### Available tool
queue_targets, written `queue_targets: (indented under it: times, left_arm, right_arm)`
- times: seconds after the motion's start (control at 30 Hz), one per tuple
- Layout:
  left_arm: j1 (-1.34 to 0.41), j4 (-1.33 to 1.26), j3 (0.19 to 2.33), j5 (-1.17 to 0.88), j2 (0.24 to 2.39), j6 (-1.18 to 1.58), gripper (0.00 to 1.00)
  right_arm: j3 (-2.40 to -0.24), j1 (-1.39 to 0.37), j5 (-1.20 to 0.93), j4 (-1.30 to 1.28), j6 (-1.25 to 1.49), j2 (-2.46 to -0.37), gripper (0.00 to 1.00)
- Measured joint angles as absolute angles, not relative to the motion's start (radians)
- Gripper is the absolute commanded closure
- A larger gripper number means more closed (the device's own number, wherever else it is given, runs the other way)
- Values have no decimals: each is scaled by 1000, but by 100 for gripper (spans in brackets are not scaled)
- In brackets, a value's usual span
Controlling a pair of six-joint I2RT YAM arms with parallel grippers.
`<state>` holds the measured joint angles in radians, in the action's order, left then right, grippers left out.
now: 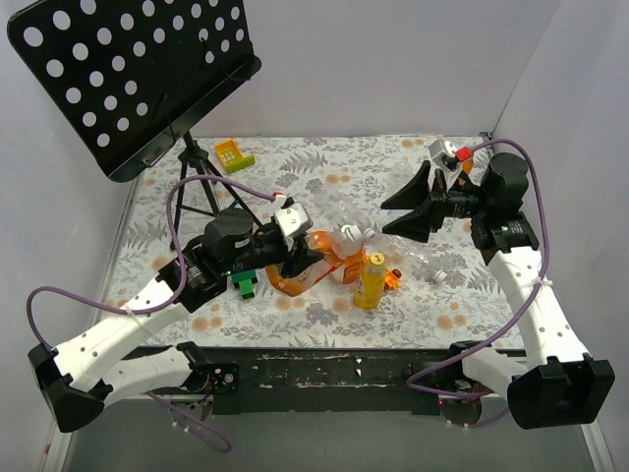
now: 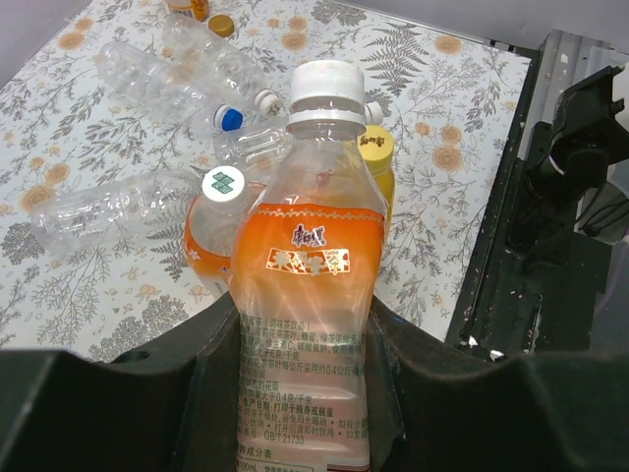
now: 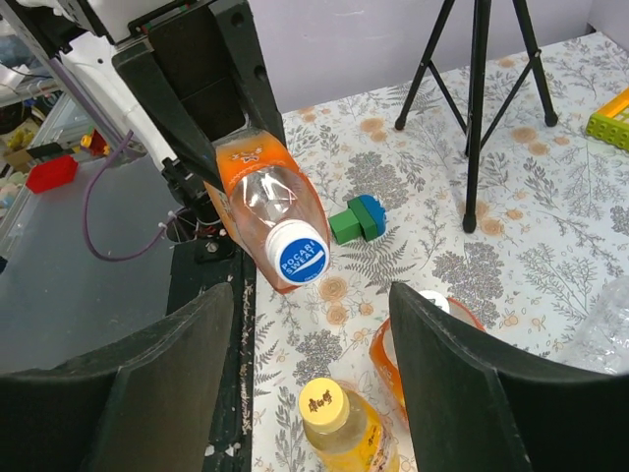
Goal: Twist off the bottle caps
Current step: Unscrew the bottle cap from the plastic bottle.
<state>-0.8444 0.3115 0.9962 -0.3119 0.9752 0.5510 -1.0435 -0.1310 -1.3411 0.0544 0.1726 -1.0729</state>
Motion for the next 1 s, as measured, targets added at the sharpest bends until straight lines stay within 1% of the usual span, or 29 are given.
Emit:
queue_targets:
  times: [0.23,0.4,0.67,1.0]
  left_arm:
    - [-910,296,996,-203,984,547,100]
    - [-965,286,997,-116,1010,538,100]
    - [-1019,284,1002,-6,1037,519,100]
    - [-1059,268,1015,78,1071,494,100]
  right_arm:
    - [-1059,-131,-1327,42,242,-1129,30]
    - [-1113,-131,-1303,-35,252,-1174,30]
    - [-1162,-131,-1278,-126,242,-1187,29]
    - [-1196,-154,-1226,-186,240,-1216,28]
